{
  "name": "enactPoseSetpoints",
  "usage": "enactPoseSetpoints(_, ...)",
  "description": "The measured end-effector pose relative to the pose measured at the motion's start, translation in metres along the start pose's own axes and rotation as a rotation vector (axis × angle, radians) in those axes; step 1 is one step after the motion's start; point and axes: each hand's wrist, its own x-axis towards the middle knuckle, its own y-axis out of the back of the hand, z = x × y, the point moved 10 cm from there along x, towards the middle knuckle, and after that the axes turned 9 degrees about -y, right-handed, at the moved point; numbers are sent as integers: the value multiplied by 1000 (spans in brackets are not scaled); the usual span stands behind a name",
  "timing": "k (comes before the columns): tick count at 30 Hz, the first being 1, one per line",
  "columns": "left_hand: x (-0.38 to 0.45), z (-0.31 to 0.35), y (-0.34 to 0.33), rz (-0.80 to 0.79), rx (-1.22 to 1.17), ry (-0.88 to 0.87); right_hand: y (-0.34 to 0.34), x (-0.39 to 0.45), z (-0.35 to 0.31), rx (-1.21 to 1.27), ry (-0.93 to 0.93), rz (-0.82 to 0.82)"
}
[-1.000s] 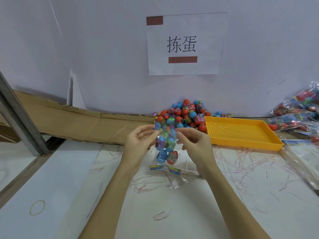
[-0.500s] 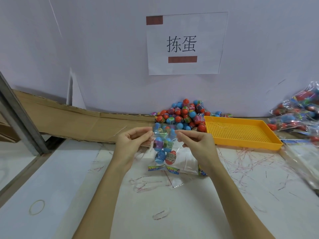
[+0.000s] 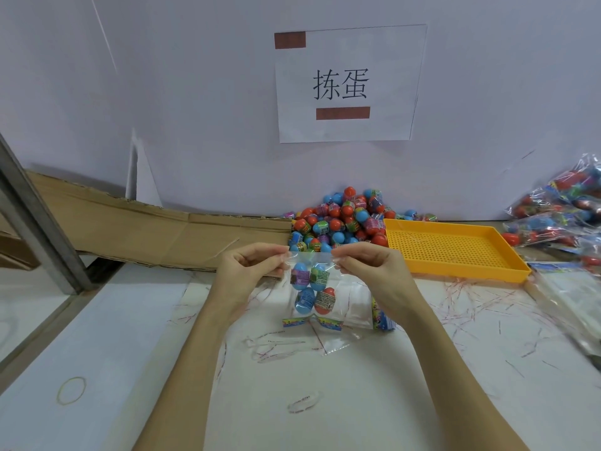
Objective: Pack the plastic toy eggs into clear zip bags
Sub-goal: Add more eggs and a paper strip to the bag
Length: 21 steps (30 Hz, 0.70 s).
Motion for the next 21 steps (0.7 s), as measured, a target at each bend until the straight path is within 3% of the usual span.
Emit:
enactPoseSetpoints(13, -5, 30, -6, -53, 213, -226, 1, 0, 0, -145, -26, 56)
enactPoseSetpoints(18, -6, 31, -8, -58, 195, -225, 0, 0, 0, -40, -40, 76)
enactPoseSetpoints(21, -4, 27, -7, 4, 176, -190, -4, 0, -1, -169, 9, 78)
